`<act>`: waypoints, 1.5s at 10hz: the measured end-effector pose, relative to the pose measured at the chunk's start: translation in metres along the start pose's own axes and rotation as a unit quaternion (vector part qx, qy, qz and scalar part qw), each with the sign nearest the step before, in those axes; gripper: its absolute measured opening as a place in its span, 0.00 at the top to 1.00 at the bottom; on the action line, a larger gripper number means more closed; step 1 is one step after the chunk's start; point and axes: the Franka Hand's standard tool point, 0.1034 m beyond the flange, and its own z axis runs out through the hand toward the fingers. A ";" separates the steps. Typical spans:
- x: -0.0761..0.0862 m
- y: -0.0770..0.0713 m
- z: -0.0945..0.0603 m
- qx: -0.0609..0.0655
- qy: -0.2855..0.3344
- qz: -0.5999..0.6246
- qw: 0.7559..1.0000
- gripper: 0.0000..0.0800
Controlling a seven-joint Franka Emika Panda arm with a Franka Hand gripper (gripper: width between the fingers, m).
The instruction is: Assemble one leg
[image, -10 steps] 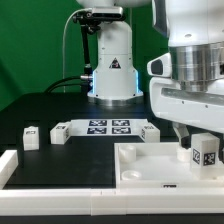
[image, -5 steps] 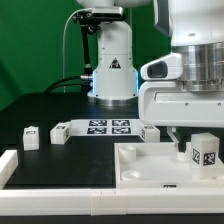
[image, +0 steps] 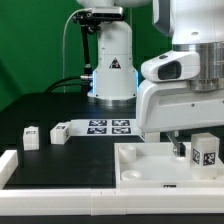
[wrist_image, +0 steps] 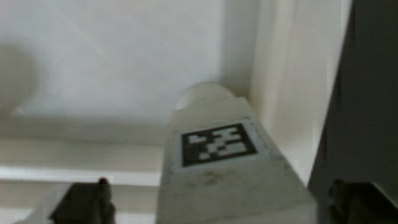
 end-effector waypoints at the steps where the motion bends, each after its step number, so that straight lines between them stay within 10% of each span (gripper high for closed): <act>1: 0.000 0.000 0.000 0.001 0.000 0.022 1.000 0.47; 3: 0.000 0.000 0.000 0.001 0.000 0.041 0.999 0.64; 6: -0.001 0.000 0.000 0.002 0.003 0.168 0.986 0.64; 13: -0.002 0.002 0.000 0.011 0.001 0.576 0.817 0.64; 15: -0.002 0.001 0.000 0.011 0.001 0.579 0.815 0.61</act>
Offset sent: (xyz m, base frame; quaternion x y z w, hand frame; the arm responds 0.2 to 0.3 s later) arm 0.0000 0.0000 0.0000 0.0000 0.0000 0.0000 1.0000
